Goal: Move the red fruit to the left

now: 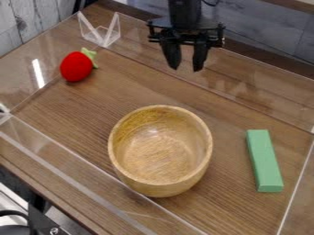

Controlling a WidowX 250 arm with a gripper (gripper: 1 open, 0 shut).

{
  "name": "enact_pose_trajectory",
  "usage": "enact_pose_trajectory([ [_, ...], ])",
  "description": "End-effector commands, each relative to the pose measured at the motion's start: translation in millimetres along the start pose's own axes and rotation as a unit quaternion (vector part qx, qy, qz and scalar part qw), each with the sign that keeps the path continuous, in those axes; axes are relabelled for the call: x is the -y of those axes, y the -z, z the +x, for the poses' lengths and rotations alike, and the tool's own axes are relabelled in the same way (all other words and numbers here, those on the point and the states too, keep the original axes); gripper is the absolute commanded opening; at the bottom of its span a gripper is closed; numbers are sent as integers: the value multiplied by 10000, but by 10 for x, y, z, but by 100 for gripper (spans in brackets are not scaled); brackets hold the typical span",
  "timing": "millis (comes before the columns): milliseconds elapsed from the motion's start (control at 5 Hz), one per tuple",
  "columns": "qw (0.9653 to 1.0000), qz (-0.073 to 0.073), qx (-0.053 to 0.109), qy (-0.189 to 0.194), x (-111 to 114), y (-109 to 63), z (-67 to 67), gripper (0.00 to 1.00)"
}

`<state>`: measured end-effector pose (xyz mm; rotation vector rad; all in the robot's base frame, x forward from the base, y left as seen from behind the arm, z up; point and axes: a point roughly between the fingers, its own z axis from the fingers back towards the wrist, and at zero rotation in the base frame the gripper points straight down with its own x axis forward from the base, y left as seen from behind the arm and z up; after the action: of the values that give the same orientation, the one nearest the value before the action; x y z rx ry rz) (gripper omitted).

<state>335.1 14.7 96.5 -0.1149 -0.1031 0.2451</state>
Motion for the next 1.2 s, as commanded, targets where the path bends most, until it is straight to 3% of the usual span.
enact_pose_trajectory([
  [0, 9995, 29, 298, 31, 49, -195, 66, 100],
  [400, 9981, 85, 440, 429, -169, -214, 316, 100],
  [600, 9970, 32, 455, 630, -208, -228, 347, 100],
  [800, 9955, -67, 403, 858, -167, -246, 312, 100],
  [1000, 9973, -84, 392, 620, -186, -193, 219, 100],
])
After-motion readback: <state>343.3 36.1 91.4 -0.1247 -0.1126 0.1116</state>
